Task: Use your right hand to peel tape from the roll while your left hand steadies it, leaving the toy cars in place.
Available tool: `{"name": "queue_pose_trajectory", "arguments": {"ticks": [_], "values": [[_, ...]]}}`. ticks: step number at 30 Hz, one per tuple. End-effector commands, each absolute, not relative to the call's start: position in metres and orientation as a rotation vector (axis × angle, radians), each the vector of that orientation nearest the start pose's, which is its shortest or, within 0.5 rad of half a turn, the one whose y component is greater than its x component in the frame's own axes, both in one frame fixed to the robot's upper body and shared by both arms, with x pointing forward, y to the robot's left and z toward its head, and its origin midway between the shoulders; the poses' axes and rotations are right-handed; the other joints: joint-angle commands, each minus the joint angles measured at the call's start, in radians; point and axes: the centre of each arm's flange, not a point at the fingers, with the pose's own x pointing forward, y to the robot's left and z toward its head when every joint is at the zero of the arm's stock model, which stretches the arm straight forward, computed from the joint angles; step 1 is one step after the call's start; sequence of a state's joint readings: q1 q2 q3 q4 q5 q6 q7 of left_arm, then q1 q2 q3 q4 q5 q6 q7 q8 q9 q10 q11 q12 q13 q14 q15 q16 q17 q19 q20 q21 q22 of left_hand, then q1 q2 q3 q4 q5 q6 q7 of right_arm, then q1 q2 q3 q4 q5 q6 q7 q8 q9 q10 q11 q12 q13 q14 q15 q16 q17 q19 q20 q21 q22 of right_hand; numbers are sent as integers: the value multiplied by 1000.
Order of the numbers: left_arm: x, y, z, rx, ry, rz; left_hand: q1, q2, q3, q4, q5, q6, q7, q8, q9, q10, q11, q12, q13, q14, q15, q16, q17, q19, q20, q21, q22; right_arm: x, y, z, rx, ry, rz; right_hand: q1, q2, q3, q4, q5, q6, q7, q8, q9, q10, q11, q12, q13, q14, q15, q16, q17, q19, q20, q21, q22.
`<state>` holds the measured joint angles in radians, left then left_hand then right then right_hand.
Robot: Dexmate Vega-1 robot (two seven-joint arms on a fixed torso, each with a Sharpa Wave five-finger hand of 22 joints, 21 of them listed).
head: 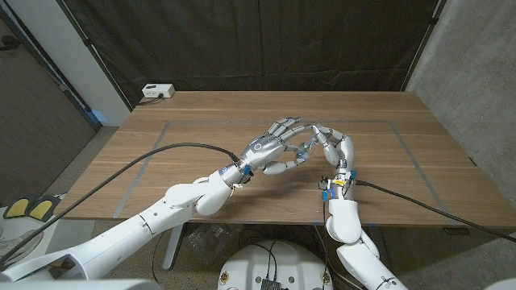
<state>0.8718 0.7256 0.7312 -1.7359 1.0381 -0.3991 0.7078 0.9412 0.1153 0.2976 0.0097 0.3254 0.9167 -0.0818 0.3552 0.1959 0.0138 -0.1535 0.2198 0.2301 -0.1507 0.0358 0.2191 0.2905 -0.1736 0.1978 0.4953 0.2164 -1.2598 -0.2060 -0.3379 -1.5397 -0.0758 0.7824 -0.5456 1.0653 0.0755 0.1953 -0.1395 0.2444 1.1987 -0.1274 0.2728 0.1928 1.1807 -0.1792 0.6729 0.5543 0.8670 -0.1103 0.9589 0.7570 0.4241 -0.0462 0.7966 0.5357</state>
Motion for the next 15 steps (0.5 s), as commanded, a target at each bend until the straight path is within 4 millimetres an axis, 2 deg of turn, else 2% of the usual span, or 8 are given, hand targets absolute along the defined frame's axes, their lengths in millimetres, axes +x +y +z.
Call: {"name": "queue_pose_trajectory", "arguments": {"ticks": [1, 15], "values": [[485, 99, -65, 1407, -1751, -58, 3, 5, -4, 0, 9, 142, -129, 5, 2, 2, -11, 4, 6, -9, -5, 0, 5, -81, -2, -1, 3, 506, -170, -112, 89, -1041, -74, 15, 2, -8, 1, 8, 15, -8, -4, 3, 9, -2, -4, 5, 6, -119, 9, 12, -2, -153, 13, 7], [480, 97, -65, 1548, -1861, 39, 6, 5, -12, 4, 20, 159, -130, 17, 12, -12, -9, 4, 9, -39, -8, -7, 9, -117, 7, -11, 5, 514, -169, -108, 139, -1056, -14, 19, 7, -22, 6, 13, 15, -7, -12, 6, 11, -3, -12, 11, 4, -118, 8, 39, -12, -153, 33, 16]]}}
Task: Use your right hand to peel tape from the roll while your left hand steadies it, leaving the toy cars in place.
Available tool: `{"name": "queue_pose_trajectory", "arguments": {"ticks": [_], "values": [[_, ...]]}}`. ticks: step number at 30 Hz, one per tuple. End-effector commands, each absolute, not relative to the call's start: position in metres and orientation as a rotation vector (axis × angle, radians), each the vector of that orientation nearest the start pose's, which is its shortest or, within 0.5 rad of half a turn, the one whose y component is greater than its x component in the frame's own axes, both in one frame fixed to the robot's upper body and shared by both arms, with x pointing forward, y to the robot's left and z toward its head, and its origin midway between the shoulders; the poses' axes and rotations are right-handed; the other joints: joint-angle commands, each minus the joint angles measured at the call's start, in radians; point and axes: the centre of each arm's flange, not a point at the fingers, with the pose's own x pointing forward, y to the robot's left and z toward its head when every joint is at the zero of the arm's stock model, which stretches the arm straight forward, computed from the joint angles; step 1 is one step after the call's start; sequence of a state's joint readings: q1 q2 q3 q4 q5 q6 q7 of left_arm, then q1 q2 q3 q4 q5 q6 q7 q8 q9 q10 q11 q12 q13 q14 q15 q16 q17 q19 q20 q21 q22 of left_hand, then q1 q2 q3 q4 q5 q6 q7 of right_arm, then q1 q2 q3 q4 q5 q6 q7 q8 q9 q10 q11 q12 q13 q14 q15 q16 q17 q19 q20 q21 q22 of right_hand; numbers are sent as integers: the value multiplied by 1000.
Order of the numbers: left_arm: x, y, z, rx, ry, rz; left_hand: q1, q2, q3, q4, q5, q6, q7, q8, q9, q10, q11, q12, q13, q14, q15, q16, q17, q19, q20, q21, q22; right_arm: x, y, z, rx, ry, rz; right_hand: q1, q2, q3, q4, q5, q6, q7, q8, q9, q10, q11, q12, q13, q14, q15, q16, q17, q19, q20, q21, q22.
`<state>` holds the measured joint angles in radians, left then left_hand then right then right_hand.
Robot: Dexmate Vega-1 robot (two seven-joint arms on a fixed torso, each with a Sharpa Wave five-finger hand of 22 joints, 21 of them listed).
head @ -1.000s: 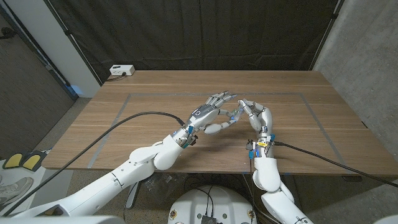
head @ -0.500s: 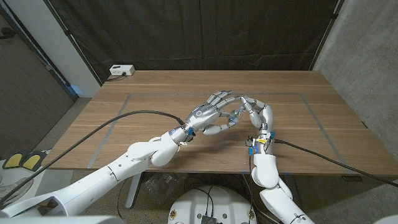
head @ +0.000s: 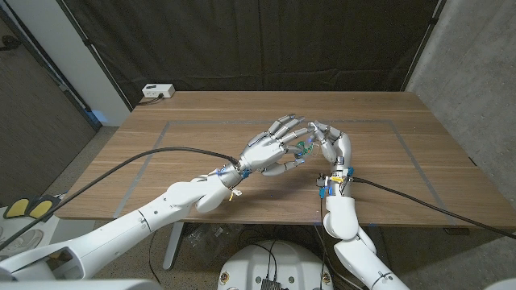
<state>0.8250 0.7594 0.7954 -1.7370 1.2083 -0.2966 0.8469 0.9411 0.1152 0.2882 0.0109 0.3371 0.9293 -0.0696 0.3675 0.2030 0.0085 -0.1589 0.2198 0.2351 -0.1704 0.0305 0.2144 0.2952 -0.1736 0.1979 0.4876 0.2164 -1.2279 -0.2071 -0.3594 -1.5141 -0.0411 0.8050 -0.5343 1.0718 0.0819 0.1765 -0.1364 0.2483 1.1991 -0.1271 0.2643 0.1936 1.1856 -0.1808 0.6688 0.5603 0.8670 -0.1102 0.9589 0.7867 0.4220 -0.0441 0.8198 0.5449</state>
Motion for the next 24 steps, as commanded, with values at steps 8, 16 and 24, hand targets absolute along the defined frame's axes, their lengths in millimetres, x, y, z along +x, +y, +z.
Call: {"name": "queue_pose_trajectory", "arguments": {"ticks": [8, 16, 24], "values": [[474, 90, -66, 1684, -1863, 45, 3, 3, -14, 11, 18, 141, -143, 7, 12, -23, -2, 1, 5, -56, 8, -10, 5, -166, 11, -20, 6, 516, -169, -104, 131, -1060, 10, 13, 3, -9, 6, 11, 12, -9, -5, 10, 3, -1, -9, 15, 0, -118, 5, 18, -16, -155, 18, 9], [477, 86, -65, 1751, -1809, -35, 3, 6, -18, 16, 22, 148, -125, 12, 15, -20, -2, 4, 5, -68, 9, -10, 6, -181, 13, -24, 7, 518, -170, -102, 147, -1064, 19, 15, 7, -17, 8, 14, 13, -7, -6, 14, 5, 0, -14, 16, -3, -119, -2, 27, -21, -155, 28, 13], [479, 85, -67, 1760, -1795, -59, 6, 8, -20, 19, 26, 144, -110, 14, 17, -12, -4, 9, 5, -65, 8, -6, 5, -178, 14, -21, 7, 523, -170, -100, 155, -1068, 30, 17, 10, -22, 10, 17, 14, -6, -7, 17, 6, 1, -16, 21, -5, -119, -8, 32, -25, -155, 36, 15]]}}
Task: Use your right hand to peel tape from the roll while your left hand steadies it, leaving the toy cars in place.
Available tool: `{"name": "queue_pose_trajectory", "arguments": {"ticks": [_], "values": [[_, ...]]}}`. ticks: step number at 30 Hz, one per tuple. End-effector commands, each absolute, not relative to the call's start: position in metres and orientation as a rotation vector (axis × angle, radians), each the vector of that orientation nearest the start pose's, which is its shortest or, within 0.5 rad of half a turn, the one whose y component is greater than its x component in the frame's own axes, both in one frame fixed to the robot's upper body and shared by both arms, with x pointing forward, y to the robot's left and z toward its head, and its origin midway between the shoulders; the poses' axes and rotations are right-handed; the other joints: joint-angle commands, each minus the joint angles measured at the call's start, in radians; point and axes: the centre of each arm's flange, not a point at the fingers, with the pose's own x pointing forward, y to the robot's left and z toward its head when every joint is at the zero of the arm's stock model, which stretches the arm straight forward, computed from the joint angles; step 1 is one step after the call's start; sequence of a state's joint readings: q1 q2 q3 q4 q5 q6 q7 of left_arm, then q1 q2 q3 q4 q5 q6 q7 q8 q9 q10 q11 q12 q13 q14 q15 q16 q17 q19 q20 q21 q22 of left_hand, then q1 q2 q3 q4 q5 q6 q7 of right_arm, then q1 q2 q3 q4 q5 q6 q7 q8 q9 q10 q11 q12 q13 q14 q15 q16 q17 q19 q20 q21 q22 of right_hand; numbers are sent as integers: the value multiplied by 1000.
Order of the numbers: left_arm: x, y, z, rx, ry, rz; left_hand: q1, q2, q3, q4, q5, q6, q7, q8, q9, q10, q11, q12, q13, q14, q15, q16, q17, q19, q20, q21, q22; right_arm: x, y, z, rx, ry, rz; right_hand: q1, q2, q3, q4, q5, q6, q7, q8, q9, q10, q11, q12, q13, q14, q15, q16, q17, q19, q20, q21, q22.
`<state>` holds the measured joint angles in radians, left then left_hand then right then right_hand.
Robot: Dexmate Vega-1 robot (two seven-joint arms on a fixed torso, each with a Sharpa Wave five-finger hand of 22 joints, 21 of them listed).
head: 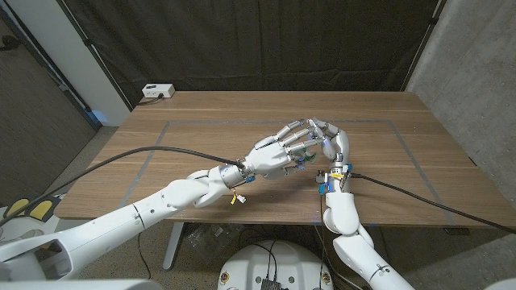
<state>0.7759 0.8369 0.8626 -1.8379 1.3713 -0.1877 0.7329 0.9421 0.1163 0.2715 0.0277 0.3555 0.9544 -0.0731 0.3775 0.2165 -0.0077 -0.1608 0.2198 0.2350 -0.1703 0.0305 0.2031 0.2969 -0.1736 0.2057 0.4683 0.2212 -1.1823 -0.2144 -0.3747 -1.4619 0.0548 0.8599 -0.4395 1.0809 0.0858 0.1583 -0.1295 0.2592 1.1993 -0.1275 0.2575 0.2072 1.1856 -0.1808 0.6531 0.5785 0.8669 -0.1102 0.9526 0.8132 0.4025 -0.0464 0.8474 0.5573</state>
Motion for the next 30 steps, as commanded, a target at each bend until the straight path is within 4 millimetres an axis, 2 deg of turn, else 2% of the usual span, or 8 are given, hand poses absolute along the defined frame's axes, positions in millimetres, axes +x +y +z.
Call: {"name": "queue_pose_trajectory", "arguments": {"ticks": [1, 21, 24, 26, 28, 30], "values": [[480, 84, -67, 1766, -1788, -69, 5, 7, -4, 2, 7, 118, -107, 4, 4, 5, -2, 9, 5, -66, 8, 5, 3, -177, 6, -2, 2, 523, -170, -98, 154, -1071, 32, 9, 7, -5, 3, 6, 13, -6, -1, 3, 6, 1, -1, 3, -5, -119, -3, 6, -7, -152, 10, 4], [490, 85, -63, 1769, -1781, -75, 11, 8, -8, 4, 12, 122, -97, 11, 8, 12, -2, 13, 5, -65, 13, 10, 2, -173, 6, 2, 3, 532, -168, -88, 151, -1072, 36, 14, 12, -21, 6, 10, 15, -7, -5, 6, 7, 1, -11, 9, -4, -119, -16, 20, -18, -152, 30, 8], [491, 86, -63, 1775, -1802, -55, 13, 7, -10, 4, 14, 122, -109, 12, 8, 10, -4, 13, 5, -66, 14, 11, 2, -178, 6, 1, 3, 533, -168, -87, 153, -1073, 38, 16, 14, -25, 7, 11, 16, -8, -5, 7, 7, 1, -13, 11, -4, -119, -20, 22, -21, -151, 36, 8], [492, 87, -64, 1761, -1817, -44, 14, 5, -14, 6, 16, 118, -122, 12, 10, -1, -32, 9, 4, -69, 13, 11, 1, -193, 6, -4, 3, 533, -167, -87, 154, -1072, 34, 17, 15, -27, 6, 12, 16, -8, -6, 7, 8, 2, -15, 10, -3, -119, -22, 23, -21, -151, 38, 9], [492, 90, -65, 1728, -1842, 2, 15, 4, -18, 8, 19, 116, -136, 12, 9, -8, -38, 6, 4, -72, 8, 11, 0, -206, 6, -8, 3, 533, -167, -86, 153, -1073, 34, 18, 15, -30, 6, 12, 16, -8, -8, 6, 11, 3, -16, 9, -3, -119, -25, 25, -23, -151, 42, 9], [492, 92, -66, 1694, -1855, 28, 15, 0, -24, 10, 21, 115, -140, 9, 3, -23, -41, 2, 3, -80, 9, 10, 0, -228, 7, -18, 1, 533, -167, -84, 151, -1073, 30, 19, 16, -31, 7, 12, 18, -8, -8, 6, 11, 3, -17, 11, -3, -119, -26, 26, -23, -151, 45, 9]]}}
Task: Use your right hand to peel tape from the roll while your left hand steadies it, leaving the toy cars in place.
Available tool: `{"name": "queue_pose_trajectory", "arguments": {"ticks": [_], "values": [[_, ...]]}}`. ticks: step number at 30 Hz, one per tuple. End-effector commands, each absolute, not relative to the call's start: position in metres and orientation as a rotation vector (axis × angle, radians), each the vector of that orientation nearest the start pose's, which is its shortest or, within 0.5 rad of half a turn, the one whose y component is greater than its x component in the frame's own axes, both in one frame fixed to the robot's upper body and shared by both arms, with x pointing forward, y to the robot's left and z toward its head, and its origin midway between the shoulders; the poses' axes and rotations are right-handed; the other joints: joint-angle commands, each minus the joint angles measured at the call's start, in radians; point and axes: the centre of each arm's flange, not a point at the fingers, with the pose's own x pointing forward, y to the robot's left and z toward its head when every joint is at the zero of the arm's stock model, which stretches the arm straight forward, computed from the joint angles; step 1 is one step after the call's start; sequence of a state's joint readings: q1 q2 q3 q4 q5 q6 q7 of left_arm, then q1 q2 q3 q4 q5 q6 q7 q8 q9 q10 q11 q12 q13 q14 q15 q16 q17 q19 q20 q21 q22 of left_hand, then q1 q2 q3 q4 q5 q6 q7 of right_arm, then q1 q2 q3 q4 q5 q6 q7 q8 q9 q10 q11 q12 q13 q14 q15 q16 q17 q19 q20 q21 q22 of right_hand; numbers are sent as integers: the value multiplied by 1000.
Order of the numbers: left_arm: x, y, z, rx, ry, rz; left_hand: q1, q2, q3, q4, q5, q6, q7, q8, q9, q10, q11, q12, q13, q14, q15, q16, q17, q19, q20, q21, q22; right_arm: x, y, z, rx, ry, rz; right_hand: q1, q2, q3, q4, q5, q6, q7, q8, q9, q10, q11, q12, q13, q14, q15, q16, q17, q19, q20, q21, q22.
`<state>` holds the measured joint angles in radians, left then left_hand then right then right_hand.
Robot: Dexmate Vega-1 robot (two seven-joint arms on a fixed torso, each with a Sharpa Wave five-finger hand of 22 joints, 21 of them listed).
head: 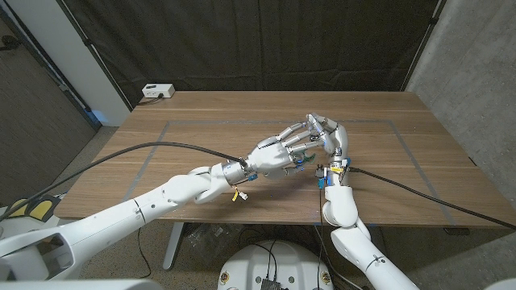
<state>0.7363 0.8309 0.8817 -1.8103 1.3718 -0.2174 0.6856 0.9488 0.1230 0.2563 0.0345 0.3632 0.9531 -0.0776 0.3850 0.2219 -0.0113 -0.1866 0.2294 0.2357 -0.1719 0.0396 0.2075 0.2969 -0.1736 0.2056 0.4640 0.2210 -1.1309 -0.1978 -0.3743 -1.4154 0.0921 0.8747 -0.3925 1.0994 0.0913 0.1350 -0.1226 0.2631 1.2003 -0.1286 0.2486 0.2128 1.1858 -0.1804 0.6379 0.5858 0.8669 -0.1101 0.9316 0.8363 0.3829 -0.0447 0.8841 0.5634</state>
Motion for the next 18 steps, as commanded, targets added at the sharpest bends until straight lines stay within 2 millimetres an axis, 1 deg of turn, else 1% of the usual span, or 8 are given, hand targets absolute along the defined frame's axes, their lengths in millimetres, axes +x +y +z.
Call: {"name": "queue_pose_trajectory", "arguments": {"ticks": [1, 3, 5, 6, 9, 12, 13, 18], "values": [[492, 93, -66, 1677, -1861, 47, 7, -8, -11, 5, 15, 116, -135, 0, -5, -23, -13, -9, 2, -81, 1, 5, 0, -236, 8, -17, 0, 533, -167, -84, 150, -1074, 29, 2, 12, -10, 0, 9, 18, -6, 1, 0, 11, 3, -2, 5, -1, -120, -6, 4, -4, -153, 11, 3], [492, 95, -66, 1654, -1870, 64, 6, -10, -17, 9, 17, 118, -137, 2, -4, -34, -8, -12, 2, -96, 8, 2, 0, -255, 9, -26, -2, 533, -167, -82, 148, -1074, 26, 3, 13, -13, 0, 9, 19, -6, 0, 0, 13, 3, -5, 4, 0, -120, -9, 4, -5, -153, 15, 4], [493, 98, -68, 1613, -1888, 94, 5, -10, -20, 11, 18, 117, -138, 2, -3, -43, 5, -14, 1, -101, 14, 2, 0, -264, 10, -30, -3, 534, -167, -81, 147, -1072, 23, 4, 14, -14, 0, 9, 19, -7, -1, 0, 13, 3, -6, 4, 1, -120, -10, 4, -6, -152, 17, 4], [493, 99, -68, 1588, -1894, 111, 5, -11, -22, 12, 19, 116, -138, 2, -3, -45, 15, -14, 1, -100, 14, 3, 0, -267, 10, -32, -4, 534, -167, -81, 147, -1071, 24, 5, 14, -15, 0, 9, 20, -6, -1, 0, 13, 3, -7, 3, 1, -120, -12, 4, -6, -152, 18, 4], [493, 103, -70, 1511, -1911, 173, 5, -11, -25, 14, 20, 116, -138, 2, -3, -58, 33, -18, -1, -100, 15, 4, 0, -270, 11, -34, -5, 536, -167, -80, 150, -1067, 26, 7, 15, -18, 0, 9, 21, -6, -2, 0, 16, 4, -9, 3, 6, -120, -11, 8, -7, -152, 22, 4], [494, 107, -72, 1435, -1931, 238, 5, -13, -28, 16, 21, 114, -139, 1, -3, -70, 35, -23, -2, -104, 21, 3, 0, -273, 11, -36, -6, 538, -166, -79, 150, -1064, 30, 9, 16, -22, 0, 10, 21, -6, -4, 0, 16, 2, -11, 6, 6, -120, -17, 7, -9, -152, 28, 4], [494, 108, -73, 1420, -1927, 250, 4, -15, -33, 18, 21, 116, -138, 1, -5, -54, 33, -16, -5, -95, 21, 7, -2, -271, 11, -37, -8, 538, -165, -79, 149, -1064, 31, 10, 17, -23, 0, 10, 20, -6, -5, -1, 18, 3, -12, 4, 7, -120, -18, 7, -9, -152, 29, 4], [494, 110, -72, 1398, -1913, 273, 5, -18, -37, 19, 21, 110, -140, -5, -9, -61, 36, -19, -9, -108, 27, 2, -5, -275, 12, -41, -11, 539, -163, -76, 146, -1067, 32, 13, 19, -29, 0, 9, 22, -5, -7, -1, 21, 5, -15, 5, 11, -120, -22, 9, -11, -152, 38, 3]]}}
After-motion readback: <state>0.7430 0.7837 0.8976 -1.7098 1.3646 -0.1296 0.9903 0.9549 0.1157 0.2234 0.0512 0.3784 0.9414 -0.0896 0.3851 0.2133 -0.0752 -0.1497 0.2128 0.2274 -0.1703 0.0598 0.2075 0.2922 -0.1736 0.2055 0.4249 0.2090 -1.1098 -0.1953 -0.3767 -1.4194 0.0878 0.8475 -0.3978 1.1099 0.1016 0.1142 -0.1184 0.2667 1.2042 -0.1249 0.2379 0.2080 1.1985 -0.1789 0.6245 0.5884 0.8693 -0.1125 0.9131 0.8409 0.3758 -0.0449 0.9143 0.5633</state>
